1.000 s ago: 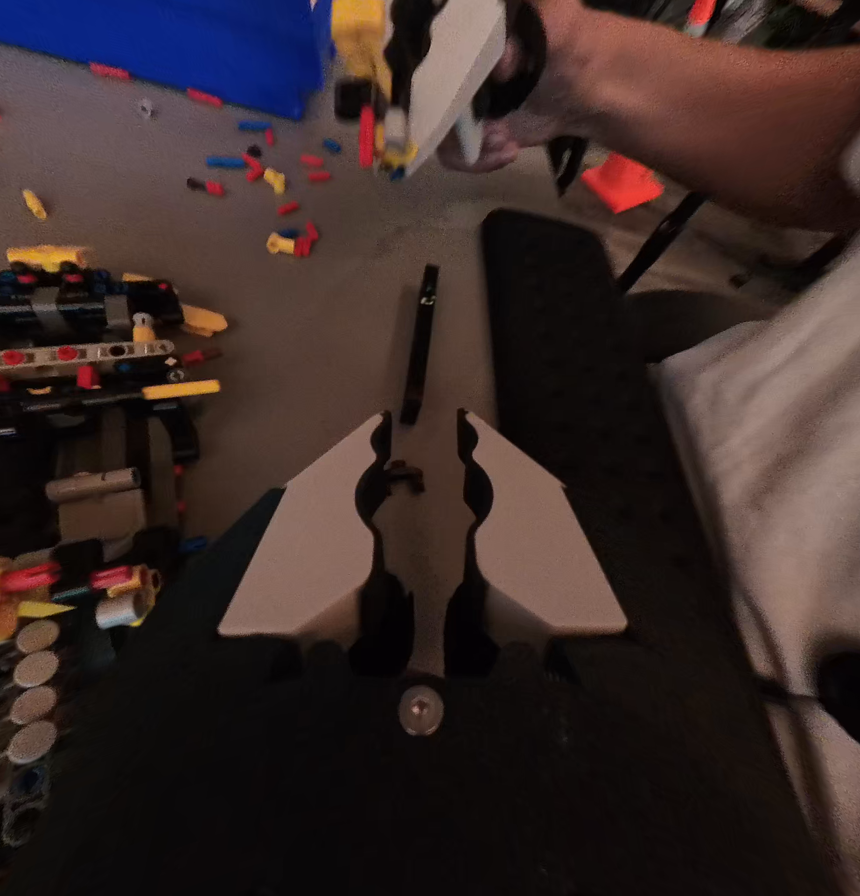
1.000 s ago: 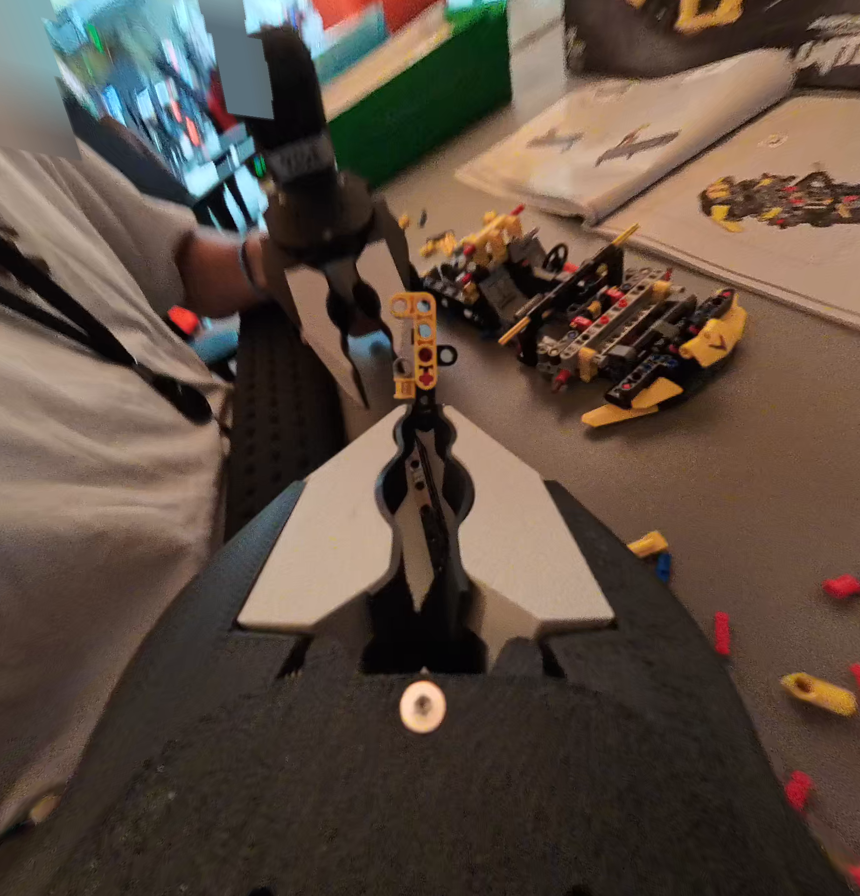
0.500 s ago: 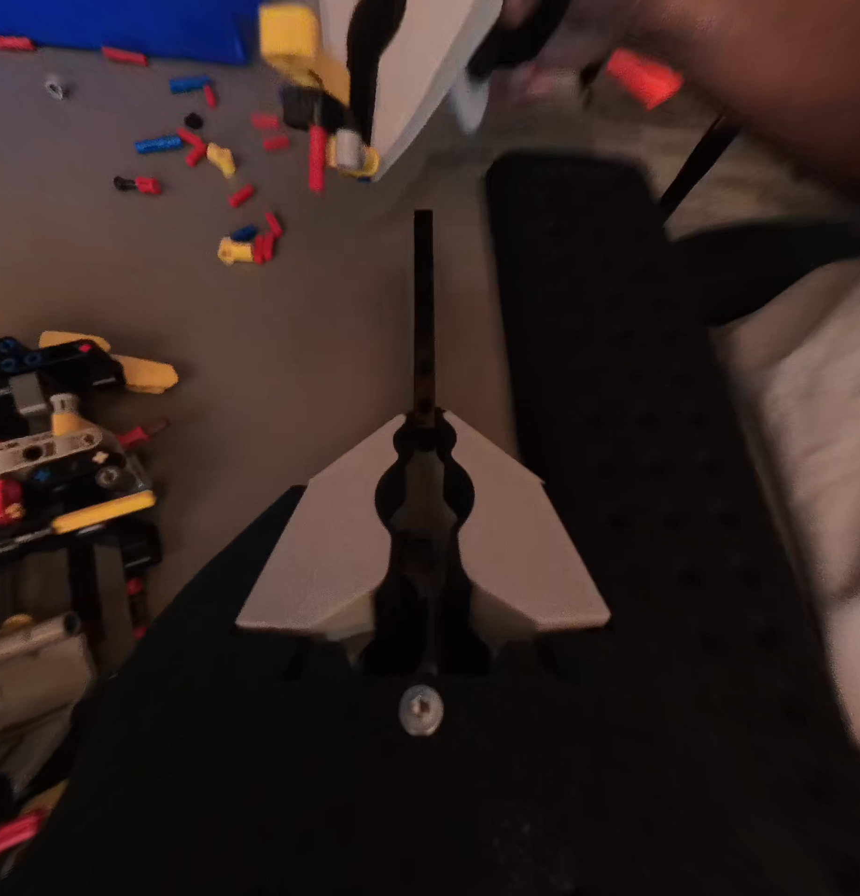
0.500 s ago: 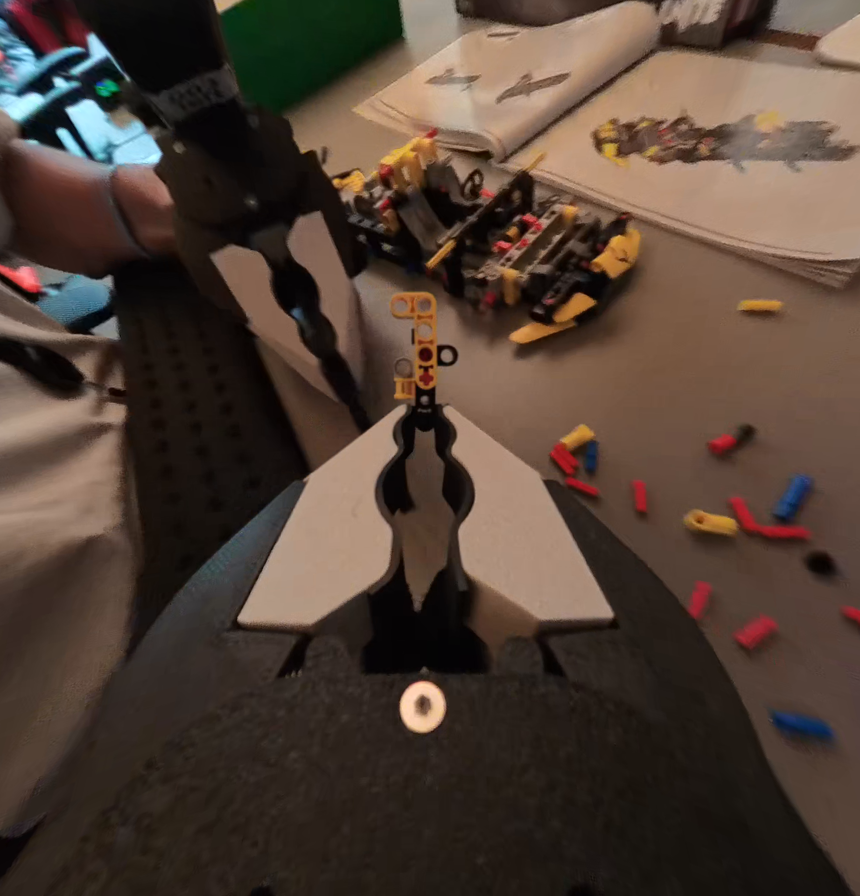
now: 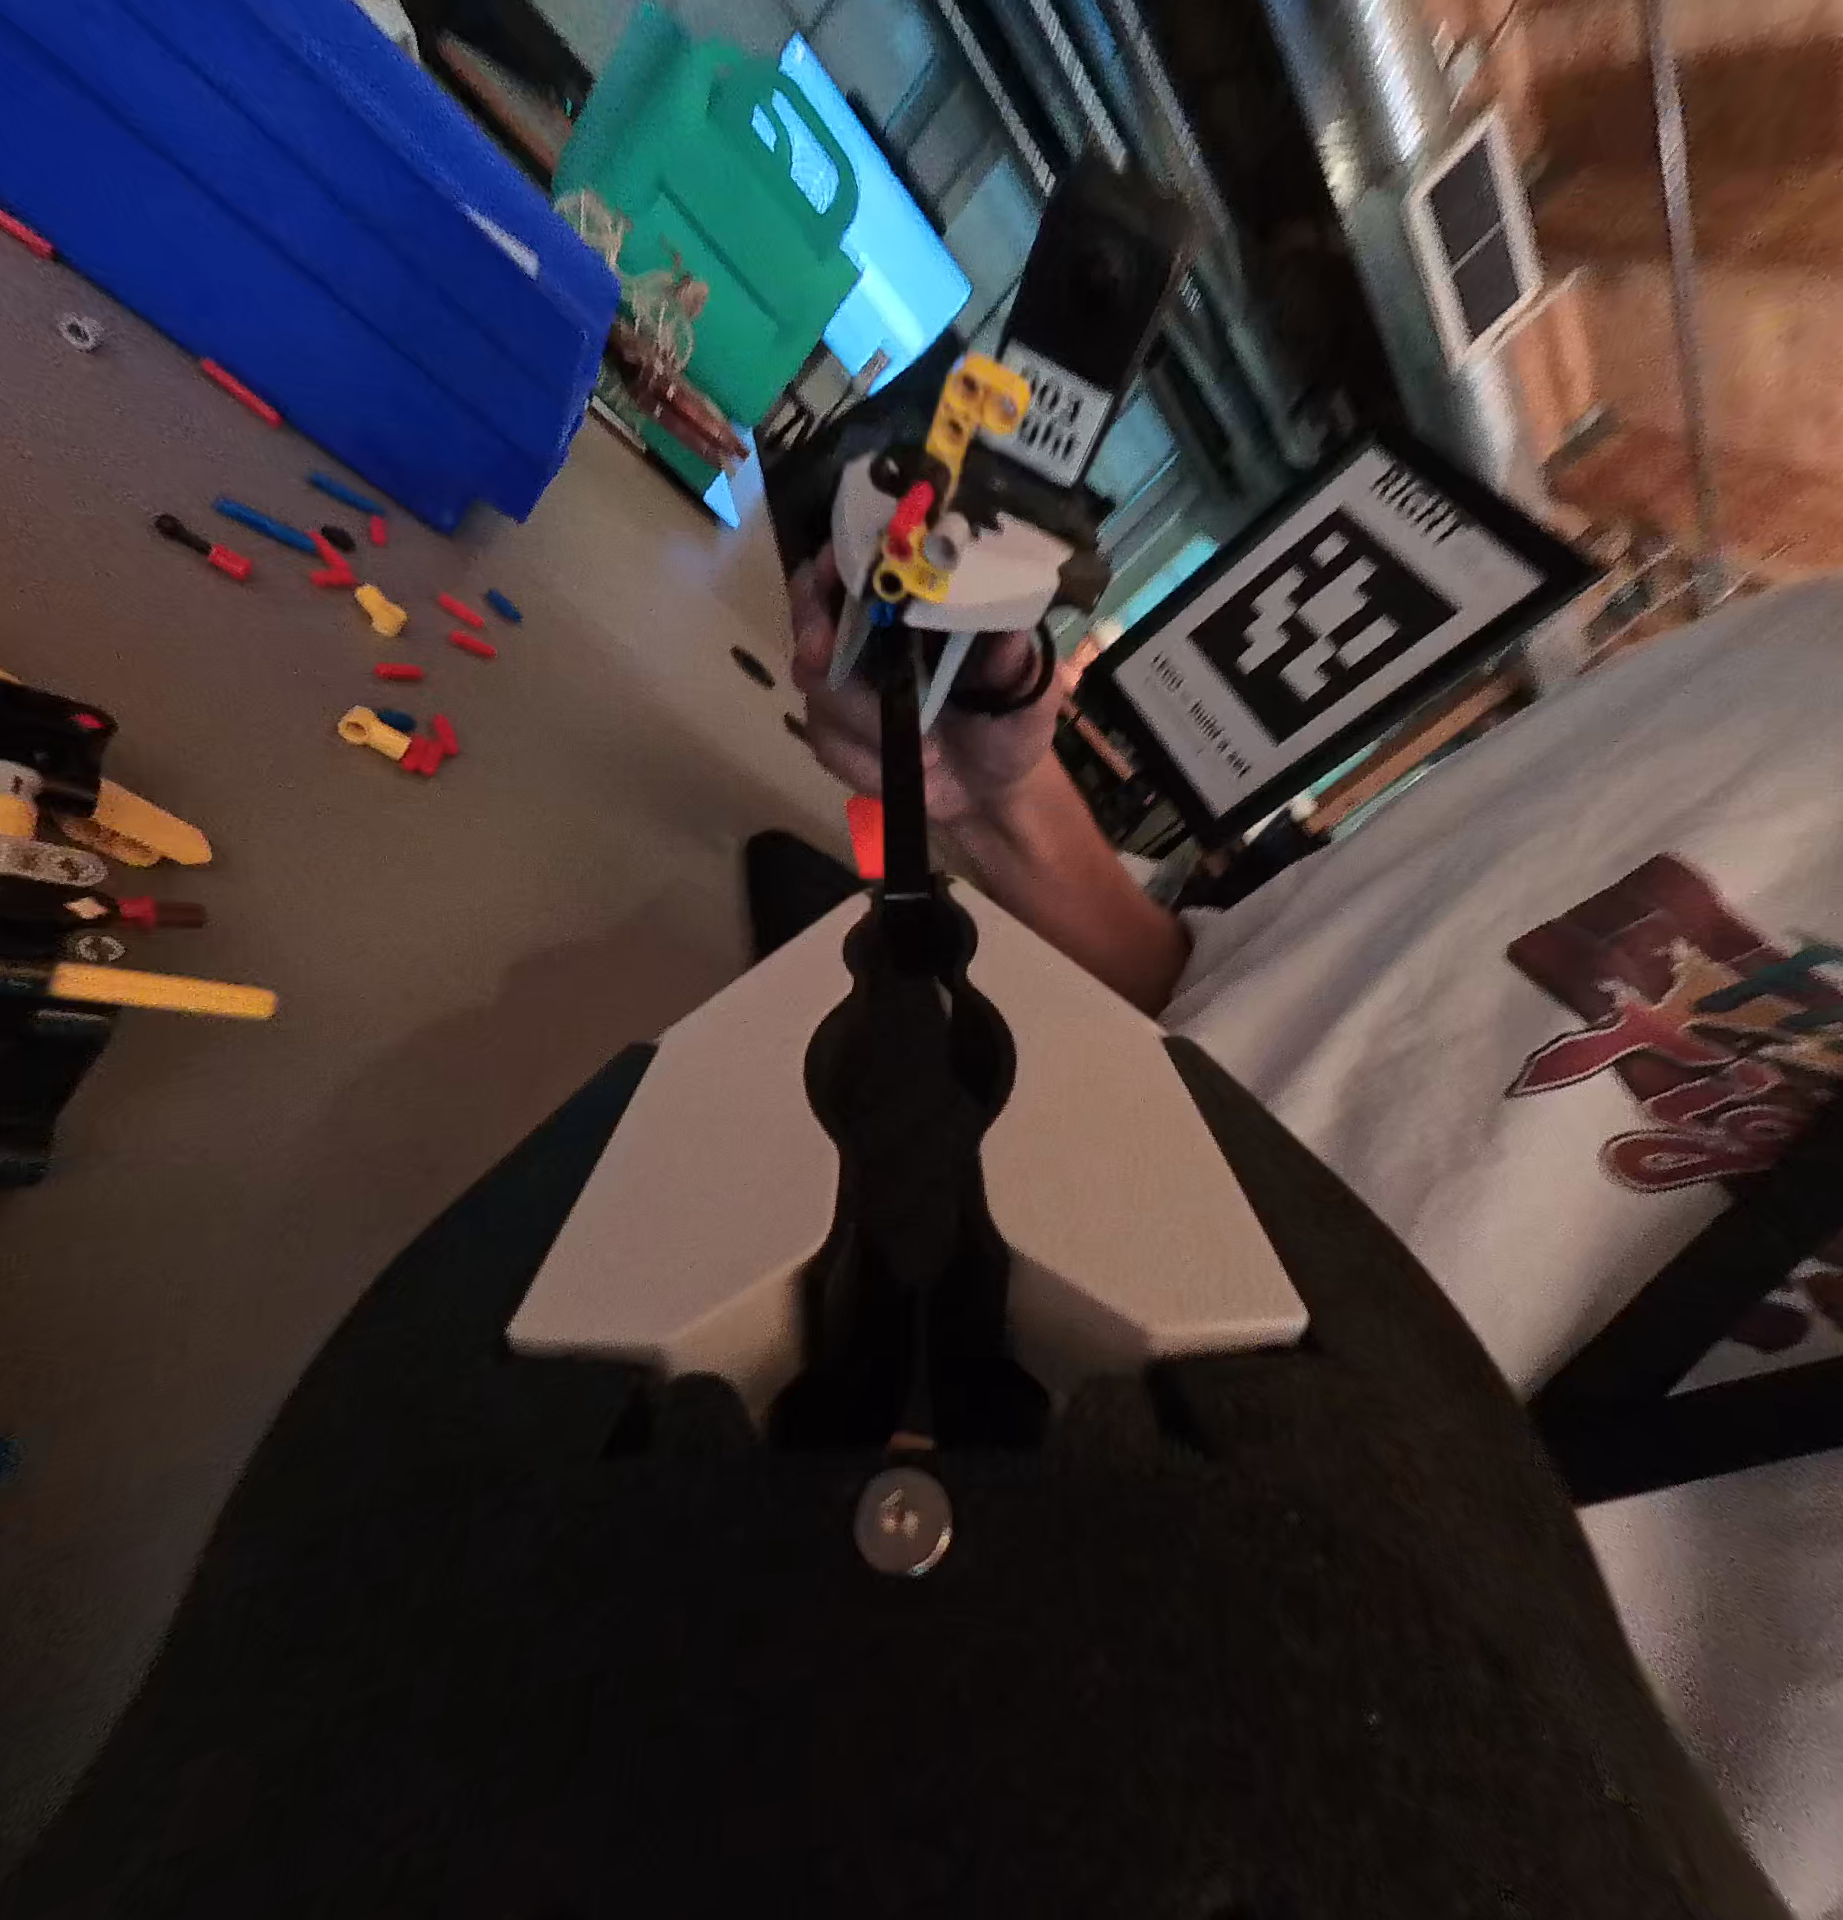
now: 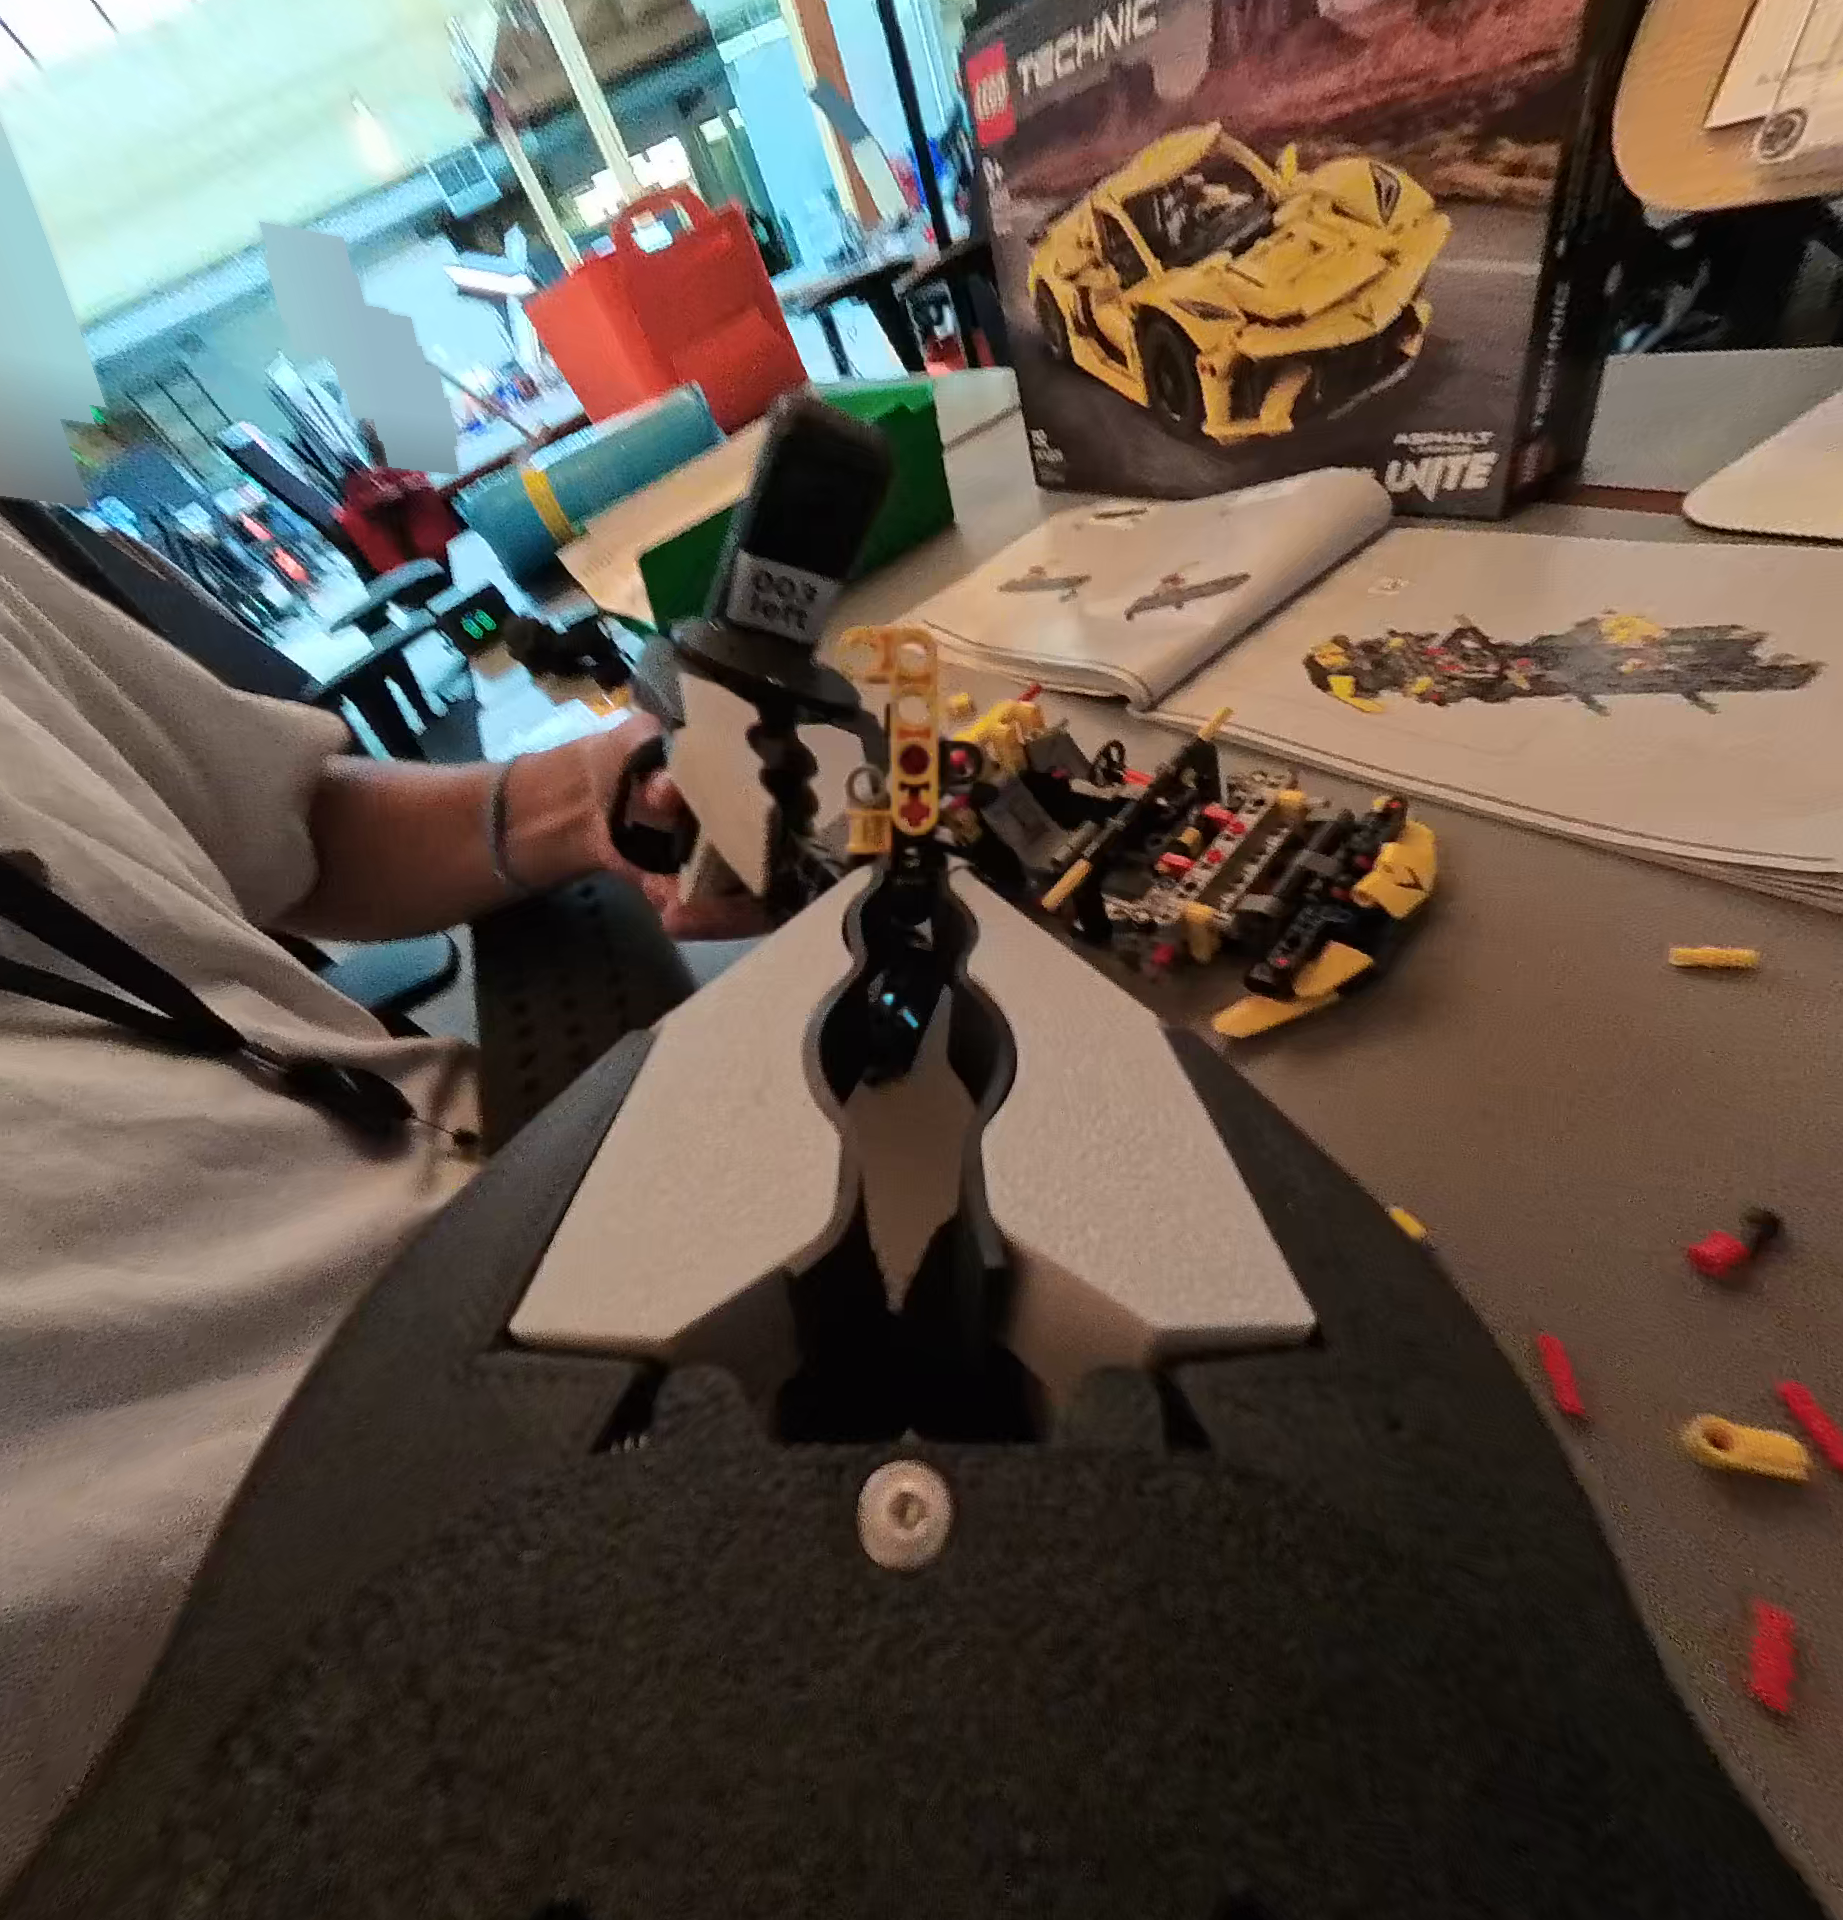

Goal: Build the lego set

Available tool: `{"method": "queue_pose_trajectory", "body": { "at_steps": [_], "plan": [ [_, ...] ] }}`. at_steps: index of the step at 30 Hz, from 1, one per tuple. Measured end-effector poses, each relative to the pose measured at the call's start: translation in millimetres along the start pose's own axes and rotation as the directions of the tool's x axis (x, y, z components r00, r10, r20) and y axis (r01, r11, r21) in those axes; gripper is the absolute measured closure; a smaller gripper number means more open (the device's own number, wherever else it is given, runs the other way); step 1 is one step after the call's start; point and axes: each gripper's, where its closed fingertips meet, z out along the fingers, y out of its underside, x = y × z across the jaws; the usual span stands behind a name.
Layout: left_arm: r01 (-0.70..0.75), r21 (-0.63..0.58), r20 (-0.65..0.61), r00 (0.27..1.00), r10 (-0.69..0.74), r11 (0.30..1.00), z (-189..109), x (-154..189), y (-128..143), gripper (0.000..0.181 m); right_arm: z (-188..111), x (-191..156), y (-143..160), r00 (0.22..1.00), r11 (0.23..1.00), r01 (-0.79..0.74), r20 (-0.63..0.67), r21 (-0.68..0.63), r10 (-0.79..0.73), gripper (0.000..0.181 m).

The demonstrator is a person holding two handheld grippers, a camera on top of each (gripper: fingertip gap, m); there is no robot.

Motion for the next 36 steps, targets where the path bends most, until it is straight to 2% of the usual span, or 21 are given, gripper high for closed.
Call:
{"method": "queue_pose_trajectory", "body": {
  "at_steps": [4, 7, 10, 14, 18, 21, 24, 27, 32, 36],
  "plan": [
    [0.038, 0.053, -0.019, 0.999, -0.037, 0.998, -5.9, 1.9, -7.5, 0.174, 4.0, -1.1, -7.4, 0.997, 0.994, -0.076, 0.036, 0.084, 0.073, 0.175],
    [0.018, 0.057, -0.019, 1.0, -0.017, 0.998, -14.3, 5.6, -14.6, 0.174, -5.6, 2.2, -21.3, 0.993, 0.981, -0.112, 0.043, 0.156, 0.107, 0.176],
    [-0.08, 0.041, 0.072, 0.994, 0.077, 0.996, -27.5, 2.5, -21.9, 0.174, -10.7, 9.8, -17.2, 0.994, 0.988, -0.112, 0.002, 0.105, 0.112, 0.175],
    [-0.101, 0.061, 0.091, 0.991, 0.095, 0.993, -37.2, 3.4, -27.5, 0.174, 4.9, 6.2, -10.9, 0.996, 0.996, -0.078, -0.035, 0.049, 0.08, 0.175],
    [-0.07, 0.145, 0.063, 0.996, 0.061, 0.987, -48.1, 3.0, -36.3, 0.174, 14.3, 3.6, -16.2, 0.993, 0.988, -0.121, 0.01, 0.093, 0.12, 0.175],
    [-0.078, 0.203, 0.062, 0.996, 0.067, 0.976, -58.8, 3.0, -44.7, 0.174, 25.2, 0.5, -8.3, 0.99, 0.988, -0.139, 0.035, 0.07, 0.137, 0.175],
    [-0.096, 0.219, 0.058, 0.995, 0.085, 0.971, -64.8, 4.7, -50.1, 0.174, 33.7, -3.6, -12.1, 0.986, 0.981, -0.162, 0.069, 0.108, 0.155, 0.175],
    [-0.125, 0.188, 0.068, 0.991, 0.114, 0.974, -61.7, 4.9, -46.1, 0.174, 44.0, -8.0, -12.6, 0.977, 0.976, -0.192, 0.112, 0.103, 0.18, 0.175],
    [-0.119, 0.203, 0.098, 0.99, 0.1, 0.972, -63.9, 0.9, -47.6, 0.174, 54.2, -7.4, -9.3, 0.968, 0.969, -0.228, 0.128, 0.1, 0.215, 0.175],
    [-0.076, 0.281, 0.072, 0.996, 0.058, 0.957, -67.4, 2.8, -57.4, 0.174, 58.3, -11.5, -10.3, 0.958, 0.96, -0.257, 0.159, 0.114, 0.238, 0.176]
  ]
}}
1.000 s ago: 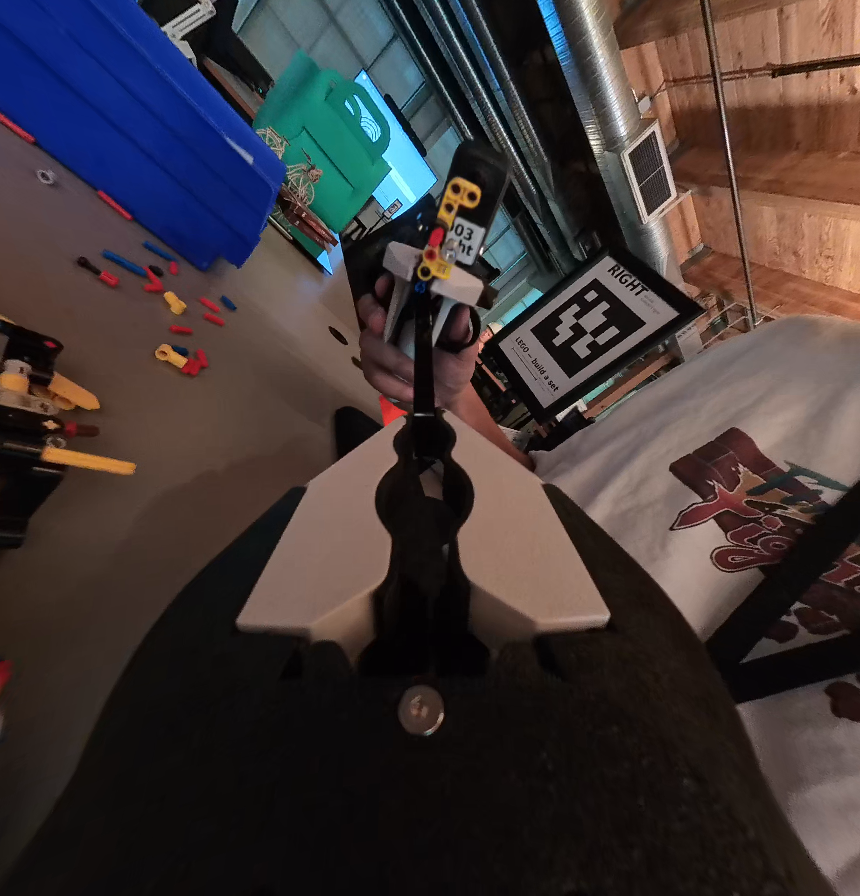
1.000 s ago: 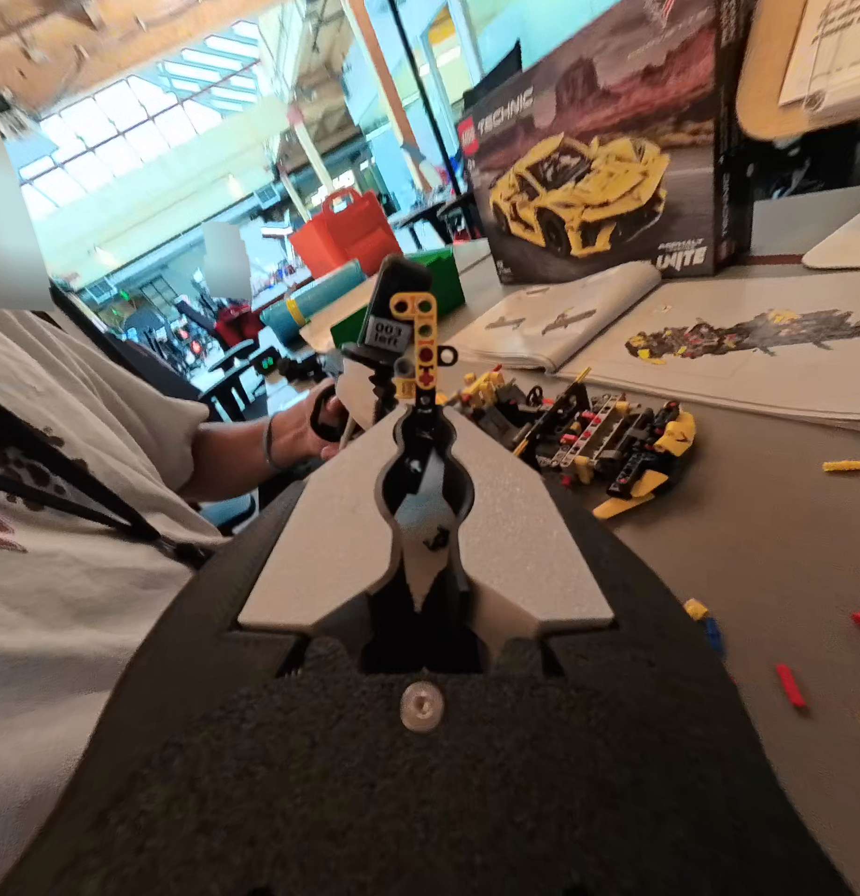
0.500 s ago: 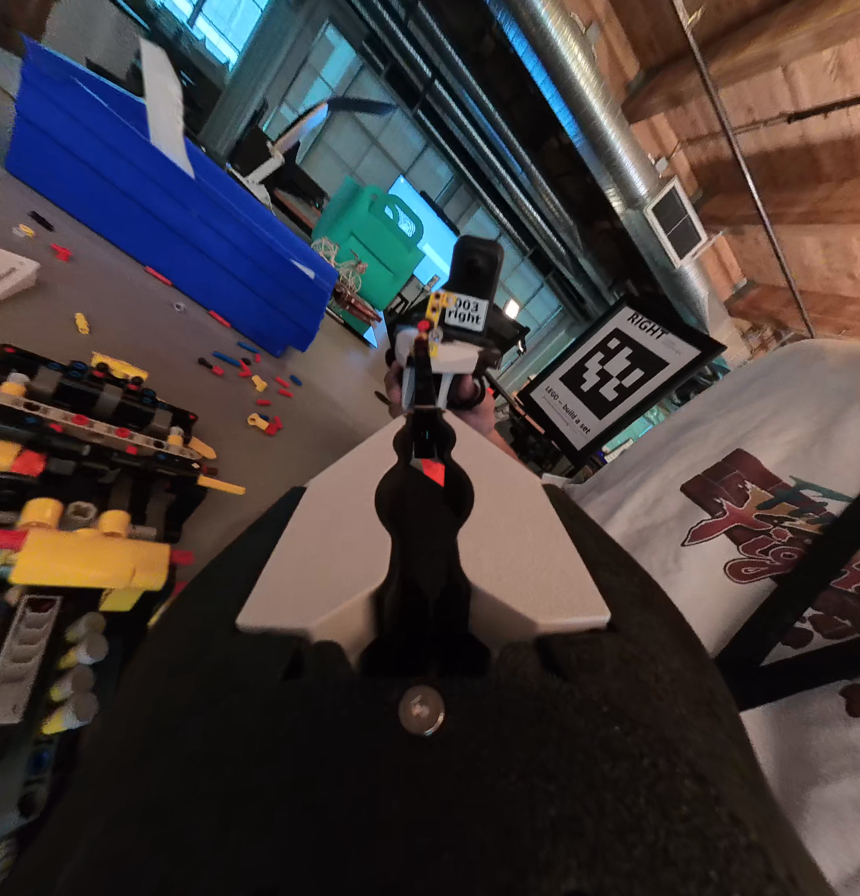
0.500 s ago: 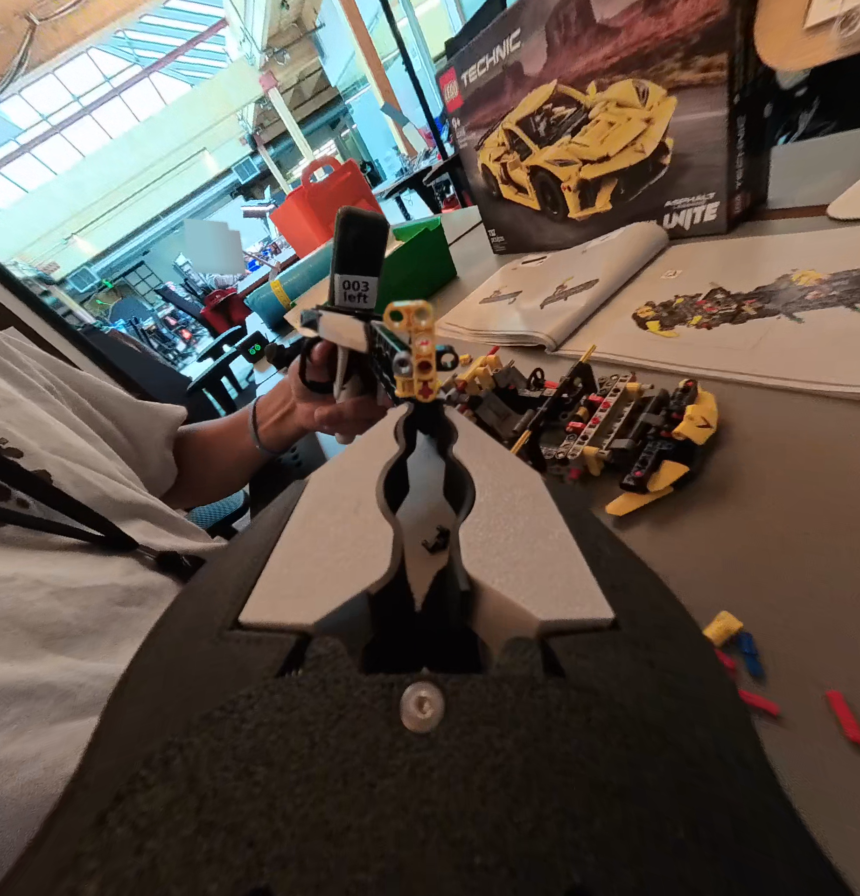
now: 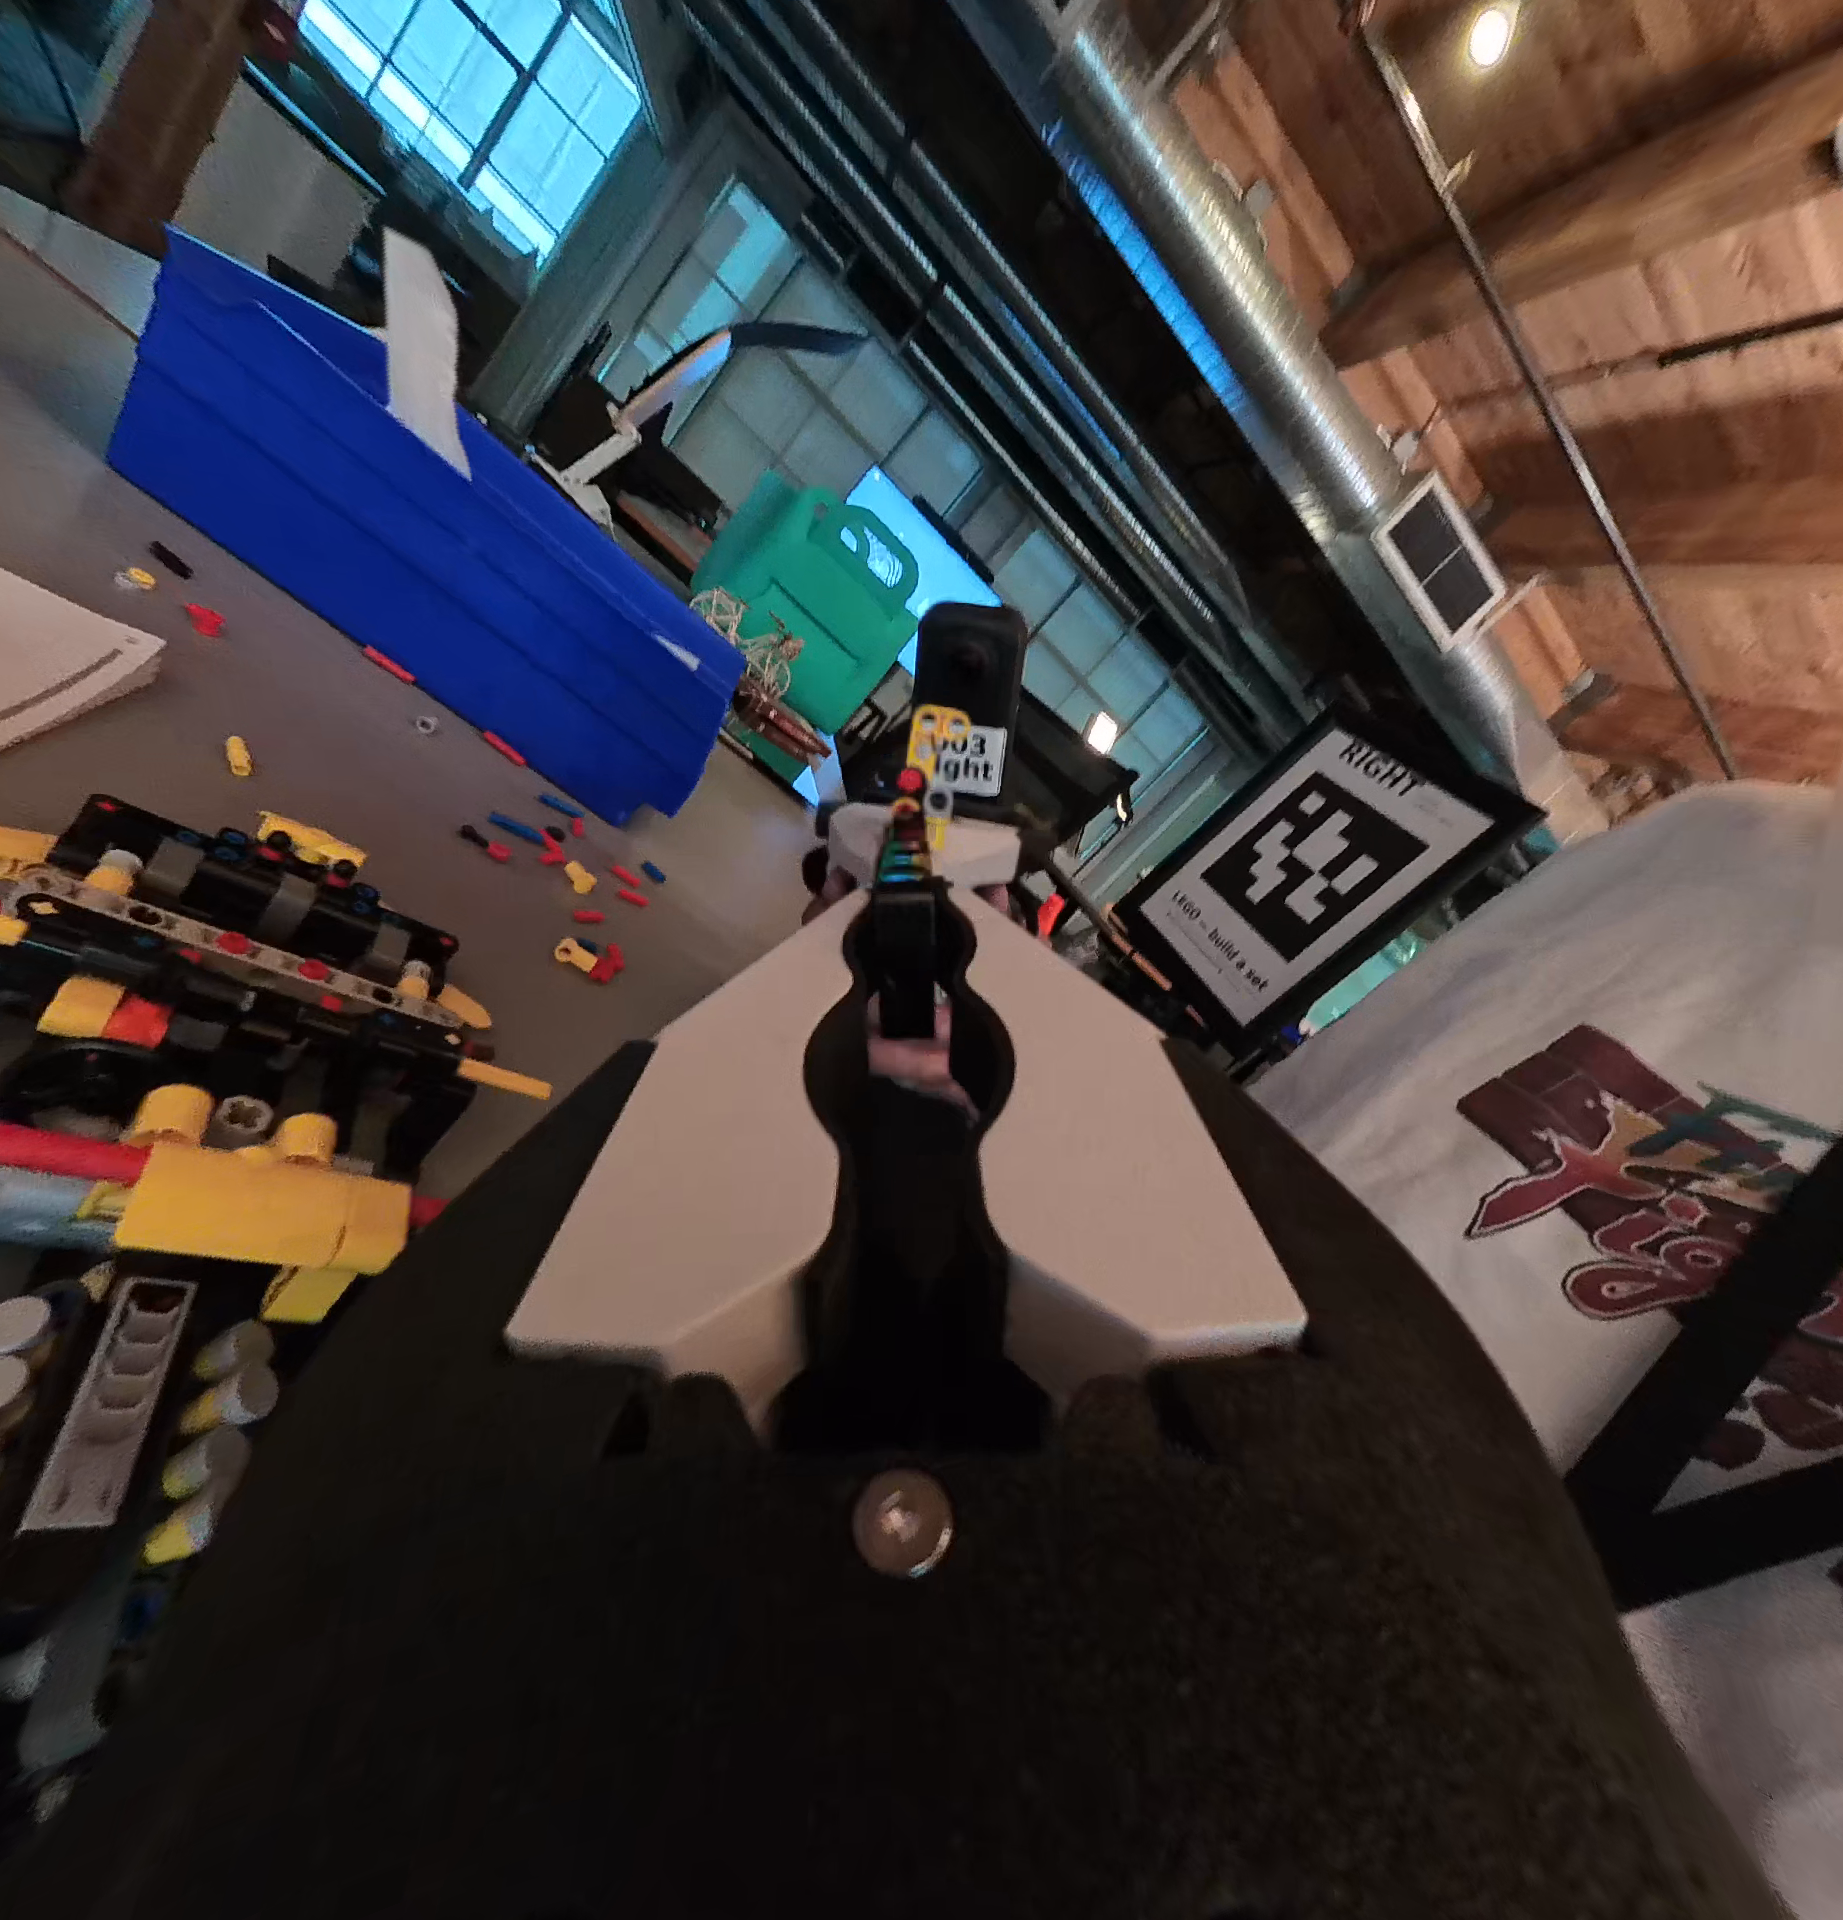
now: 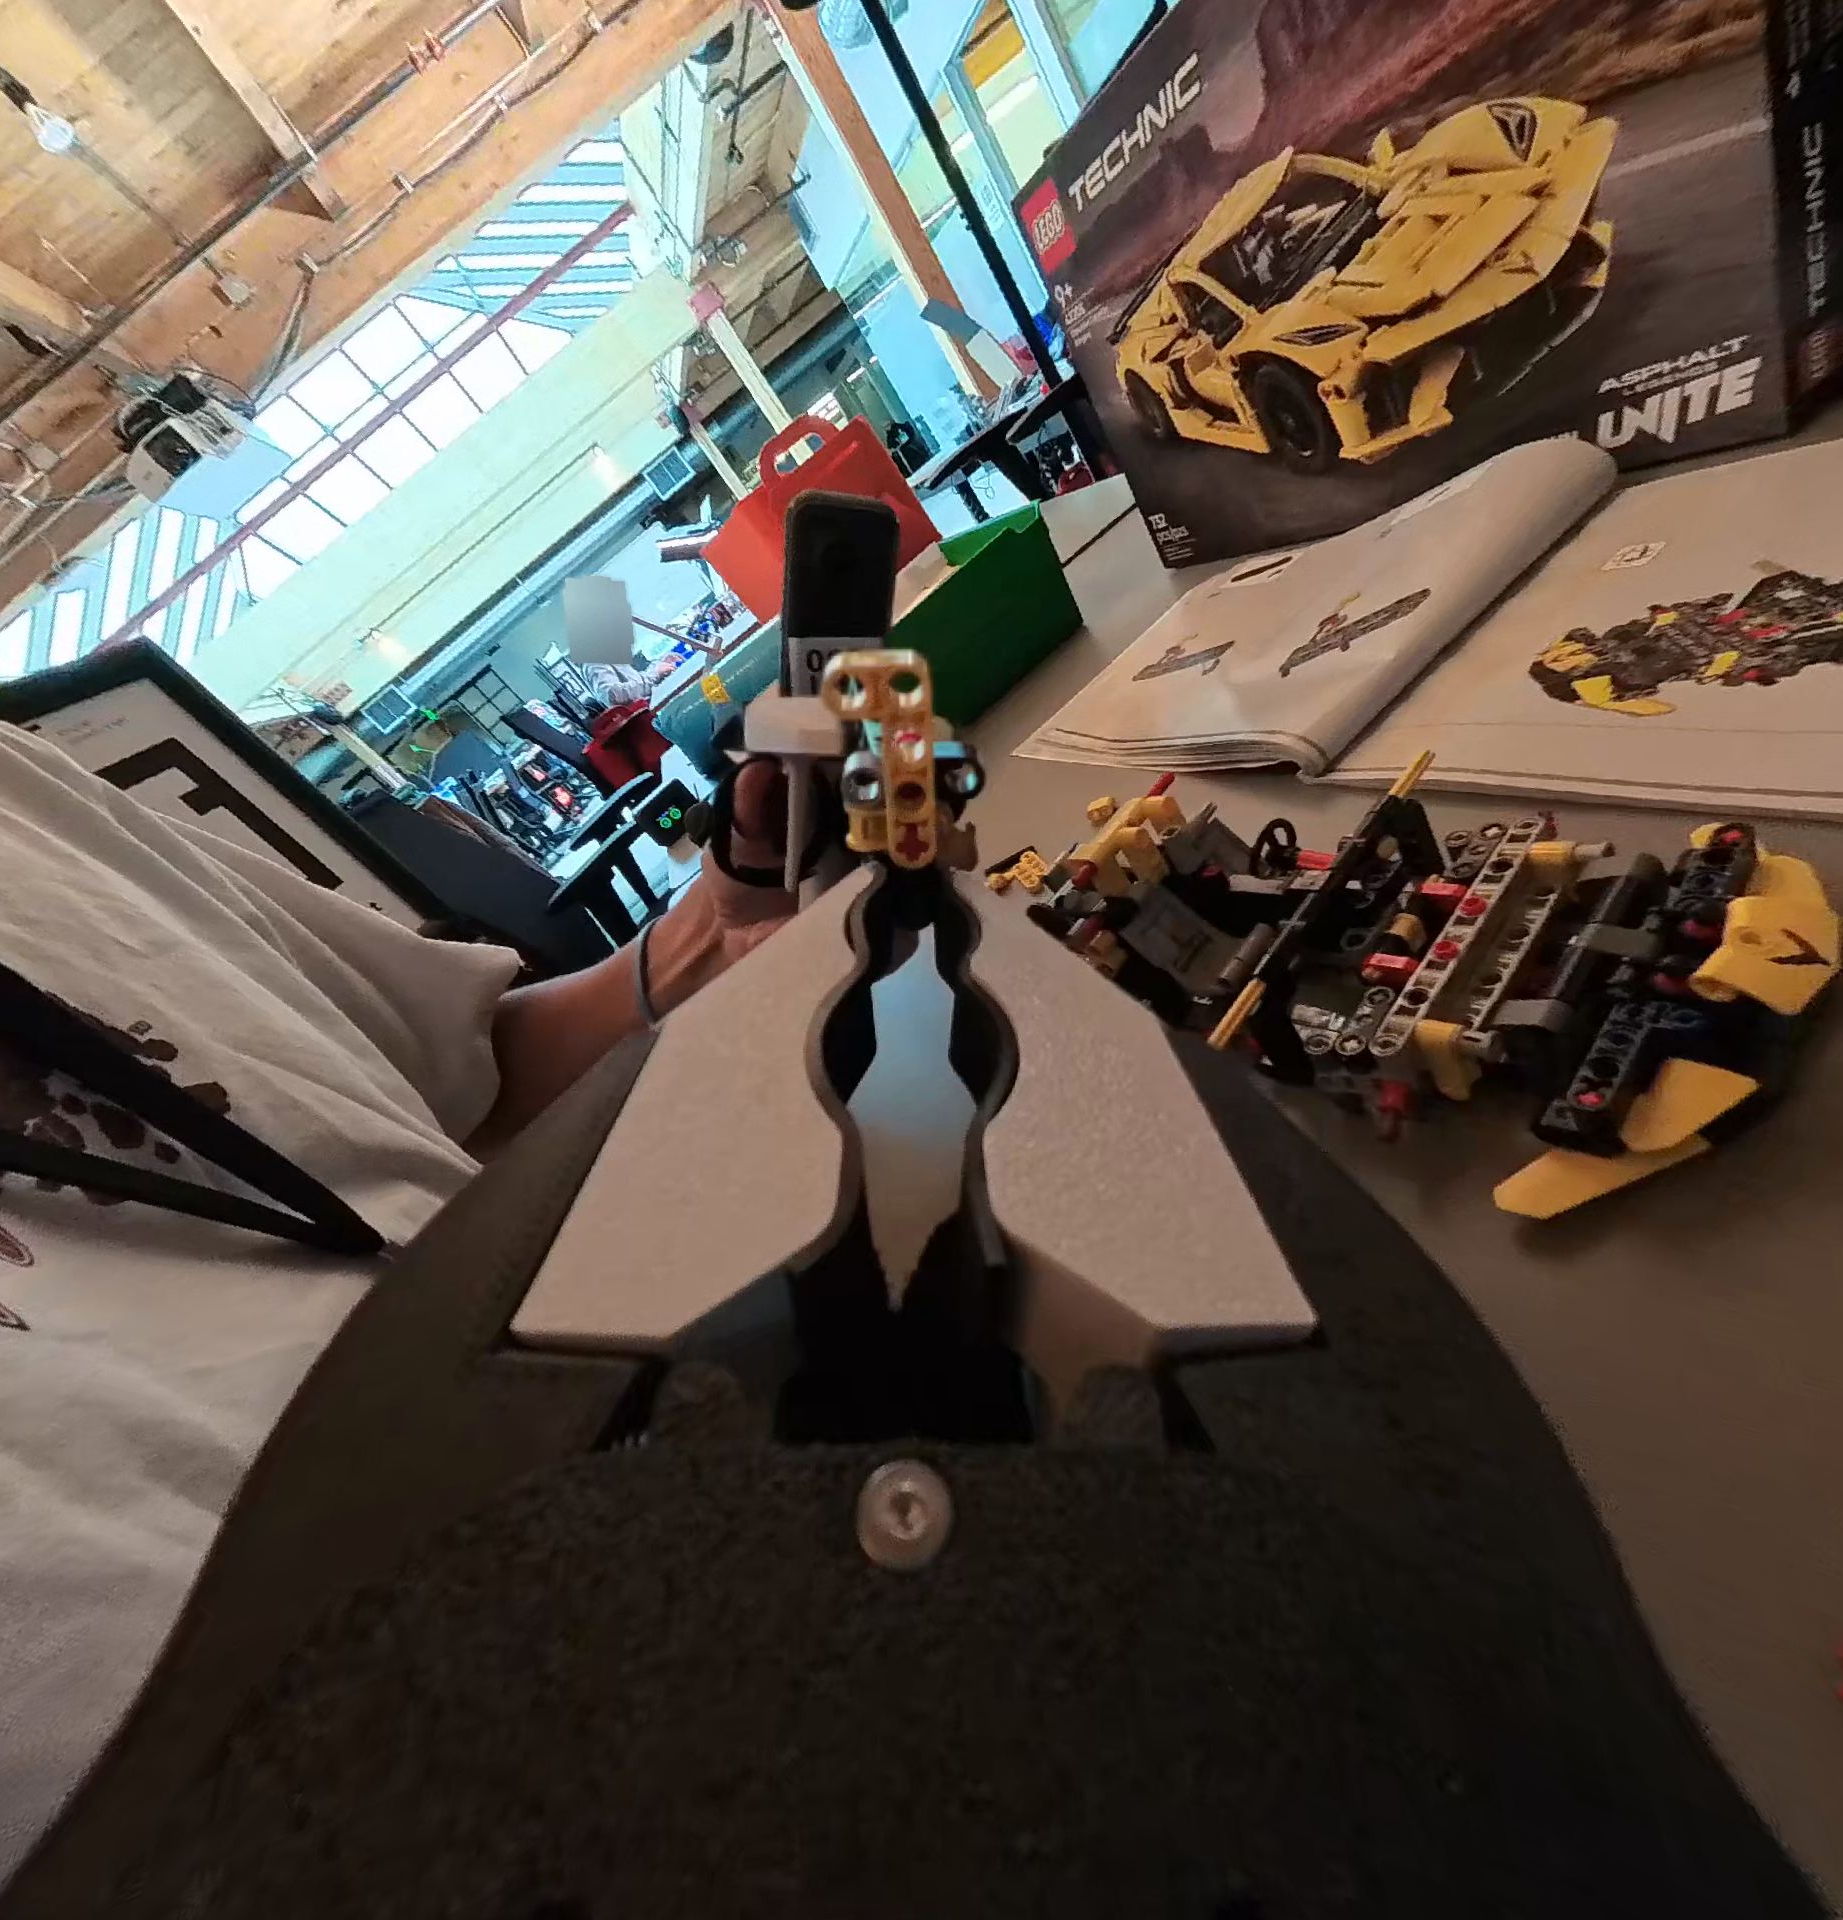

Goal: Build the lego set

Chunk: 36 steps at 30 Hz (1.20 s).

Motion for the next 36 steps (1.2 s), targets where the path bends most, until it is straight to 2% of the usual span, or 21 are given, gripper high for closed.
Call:
{"method": "queue_pose_trajectory", "body": {
  "at_steps": [7, 11, 14, 16, 19, 22, 26, 29, 31, 36],
  "plan": [
    [-0.028, 0.126, -0.001, 1.0, 0.028, 0.992, -3.8, 4.3, -20.2, 0.174, 13.9, -8.5, -2.6, 0.996, 0.994, -0.075, 0.049, 0.084, 0.071, 0.176],
    [-0.069, 0.143, -0.003, 0.998, 0.07, 0.987, -6.1, 8.6, -22.9, 0.174, 16.5, -9.4, -6.6, 0.994, 0.989, -0.097, 0.06, 0.111, 0.09, 0.175],
    [-0.094, 0.128, -0.034, 0.994, 0.099, 0.987, -11.2, 13.4, -20.7, 0.173, 19.5, -12.7, -1.9, 0.997, 0.995, -0.06, 0.053, 0.076, 0.056, 0.175],
    [-0.095, 0.121, -0.105, 0.989, 0.108, 0.988, -18.1, 23.7, -20.8, 0.174, 13.9, -9.9, -6.0, 0.999, 0.997, 0.0, 0.032, 0.075, -0.002, 0.176],
    [-0.093, 0.094, -0.288, 0.95, 0.117, 0.991, -32.5, 52.3, -19.1, 0.174, 3.7, -12.6, -21.6, 0.994, 0.993, 0.072, 0.073, 0.09, -0.079, 0.175],
    [-0.032, 0.092, -0.455, 0.887, 0.071, 0.995, -41.3, 75.2, -18.1, 0.174, 14.8, -29.5, -37.1, 0.967, 0.98, 0.16, 0.182, 0.116, -0.179, 0.176],
    [0.06, 0.062, -0.608, 0.794, -0.01, 0.996, -41.9, 96.7, -10.3, 0.174, 62.4, -57.6, -40.9, 0.892, 0.973, 0.215, 0.389, 0.084, -0.231, 0.175],
    [0.087, 0.061, -0.65, 0.759, -0.027, 0.994, -42.5, 102.5, -7.5, 0.173, 94.1, -71.0, -40.3, 0.831, 0.984, 0.174, 0.53, 0.045, -0.171, 0.175],
    [0.1, 0.071, -0.647, 0.762, -0.031, 0.992, -43.2, 100.1, -9.3, 0.174, 109.1, -73.4, -35.7, 0.801, 0.991, 0.133, 0.591, -0.016, -0.098, 0.175],
    [0.156, 0.132, -0.65, 0.759, -0.033, 0.979, -55.1, 91.7, -25.4, 0.174, 121.1, -76.3, -39.3, 0.751, 0.999, 0.02, 0.66, -0.048, 0.017, 0.174]
  ]
}}
